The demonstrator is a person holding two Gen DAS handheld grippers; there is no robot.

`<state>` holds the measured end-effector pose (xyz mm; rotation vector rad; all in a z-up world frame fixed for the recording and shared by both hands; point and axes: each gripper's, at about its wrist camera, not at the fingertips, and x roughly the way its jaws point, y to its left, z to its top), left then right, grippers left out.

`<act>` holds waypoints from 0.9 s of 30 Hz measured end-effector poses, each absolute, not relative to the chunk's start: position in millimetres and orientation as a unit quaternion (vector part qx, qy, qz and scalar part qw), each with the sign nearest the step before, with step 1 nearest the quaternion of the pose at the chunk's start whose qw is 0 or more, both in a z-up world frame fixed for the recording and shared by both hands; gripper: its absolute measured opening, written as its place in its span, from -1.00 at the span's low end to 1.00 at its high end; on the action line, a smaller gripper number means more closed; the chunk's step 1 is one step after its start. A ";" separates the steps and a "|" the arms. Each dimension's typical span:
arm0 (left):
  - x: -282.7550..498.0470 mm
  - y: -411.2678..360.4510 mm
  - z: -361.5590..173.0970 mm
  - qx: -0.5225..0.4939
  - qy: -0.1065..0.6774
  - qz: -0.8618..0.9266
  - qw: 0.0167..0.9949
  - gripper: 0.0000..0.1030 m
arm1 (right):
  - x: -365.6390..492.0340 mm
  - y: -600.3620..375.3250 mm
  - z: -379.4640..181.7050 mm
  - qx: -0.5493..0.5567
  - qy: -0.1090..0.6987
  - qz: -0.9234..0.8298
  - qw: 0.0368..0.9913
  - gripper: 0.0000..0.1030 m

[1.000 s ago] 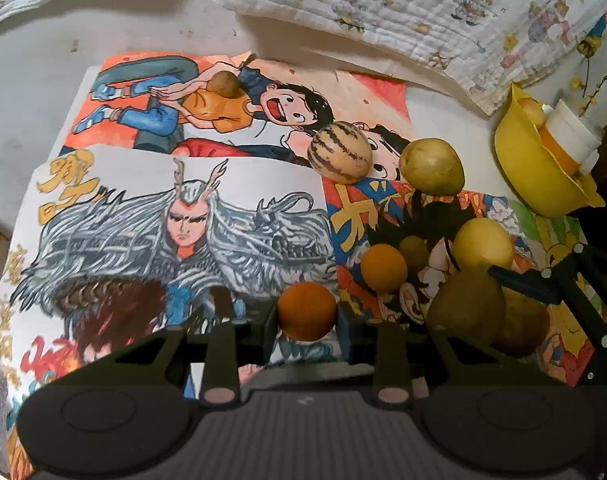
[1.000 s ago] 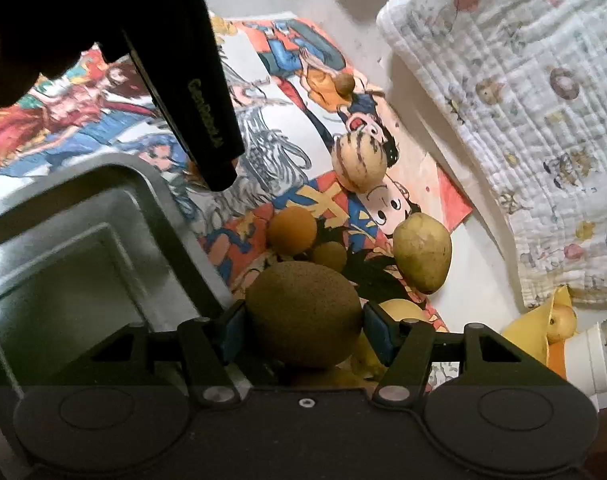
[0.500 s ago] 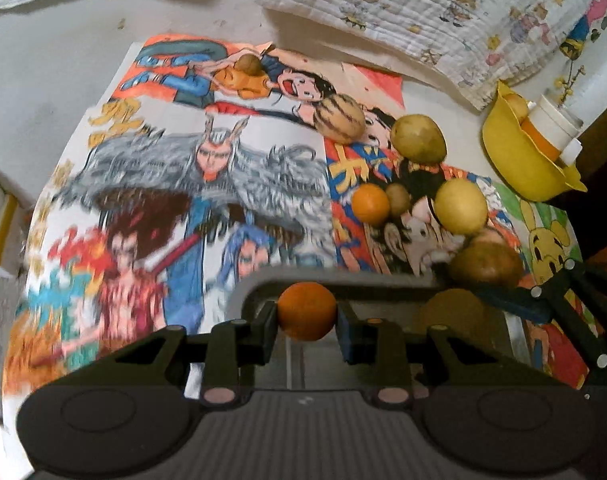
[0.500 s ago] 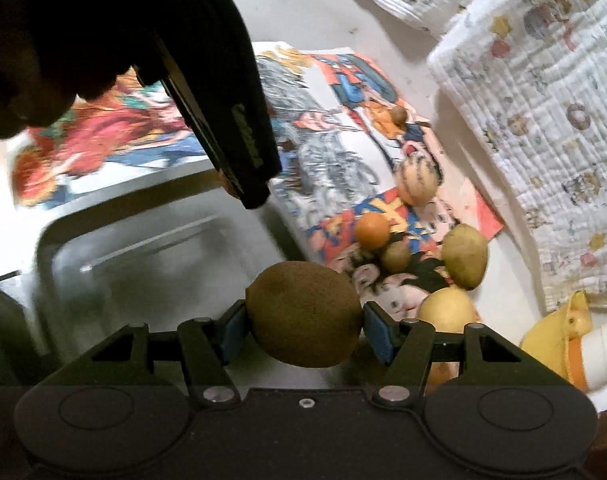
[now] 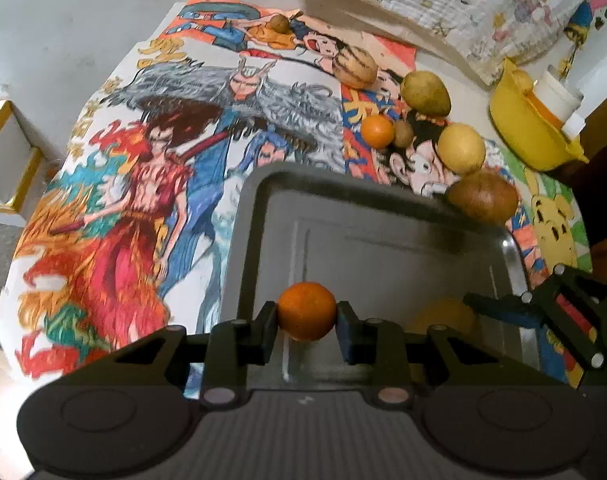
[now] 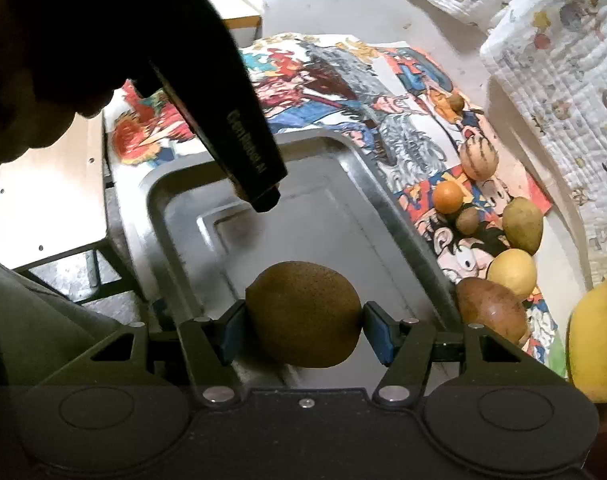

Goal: Organize fruits
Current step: 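Carry the kiwi and orange onto the tray and open both grippers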

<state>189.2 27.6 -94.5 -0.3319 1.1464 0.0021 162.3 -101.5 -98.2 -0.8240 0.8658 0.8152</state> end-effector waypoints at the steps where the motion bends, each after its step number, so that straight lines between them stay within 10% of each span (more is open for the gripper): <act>1: 186.2 26.0 -94.9 -0.153 0.540 0.002 0.828 -0.34 | 161.0 -102.4 -98.8 -0.377 0.397 0.375 0.748 0.23; 20: 170.5 8.5 -101.8 -0.130 0.554 0.022 0.822 -0.31 | 158.4 -115.8 -105.4 -0.349 0.416 0.378 0.749 0.25; 27: 165.7 11.9 -94.0 -0.126 0.554 0.021 0.823 0.01 | 157.3 -123.5 -101.6 -0.329 0.417 0.373 0.761 0.39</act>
